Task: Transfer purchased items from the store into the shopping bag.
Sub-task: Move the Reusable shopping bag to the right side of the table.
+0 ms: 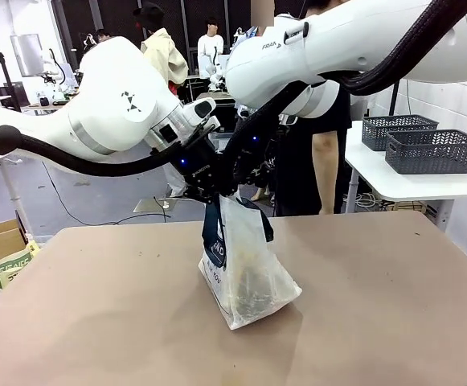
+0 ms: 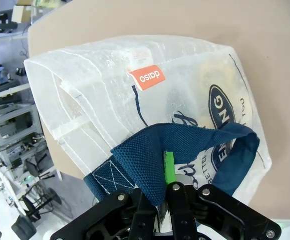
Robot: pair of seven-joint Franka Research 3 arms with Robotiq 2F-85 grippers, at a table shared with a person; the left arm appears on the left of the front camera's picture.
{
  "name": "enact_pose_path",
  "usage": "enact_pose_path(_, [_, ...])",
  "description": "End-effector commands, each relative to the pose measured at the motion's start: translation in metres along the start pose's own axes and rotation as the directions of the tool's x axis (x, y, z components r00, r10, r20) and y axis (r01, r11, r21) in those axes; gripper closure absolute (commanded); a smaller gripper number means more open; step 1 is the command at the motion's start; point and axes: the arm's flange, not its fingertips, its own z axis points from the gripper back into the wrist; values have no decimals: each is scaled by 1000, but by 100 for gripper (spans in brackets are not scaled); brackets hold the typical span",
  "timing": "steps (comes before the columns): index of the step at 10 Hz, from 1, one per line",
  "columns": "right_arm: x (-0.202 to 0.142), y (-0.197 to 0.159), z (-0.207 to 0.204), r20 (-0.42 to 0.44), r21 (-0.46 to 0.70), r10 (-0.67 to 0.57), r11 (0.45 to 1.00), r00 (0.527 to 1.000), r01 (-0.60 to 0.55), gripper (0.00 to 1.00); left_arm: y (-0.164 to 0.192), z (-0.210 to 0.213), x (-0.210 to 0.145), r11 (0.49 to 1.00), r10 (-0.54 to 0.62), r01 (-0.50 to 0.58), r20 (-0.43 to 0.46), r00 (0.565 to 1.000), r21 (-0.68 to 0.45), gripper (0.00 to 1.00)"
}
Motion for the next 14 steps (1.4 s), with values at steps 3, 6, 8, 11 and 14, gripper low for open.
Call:
enact_pose_path(3, [-3,-16,9,57,46,37,998,998,-40,100,0,0,0,1000,0,0,0,1000,0,100])
enact_pose_path(6, [-7,-23,22,82,91,60,994,995,-68,61,0,0,0,1000,0,0,0,1000,0,100])
enact_pose_path(8, [-11,-28,30,102,96,59,993,993,-68,22,0,0,0,1000,0,0,0,1000,0,100])
enact_pose_path(11, [-14,-41,42,110,153,68,985,992,-84,0,0,0,0,1000,0,0,0,1000,0,100])
enact_pose_path(14, [-14,-66,66,136,195,66,976,988,-92,0,0,0,0,1000,0,0,0,1000,0,100])
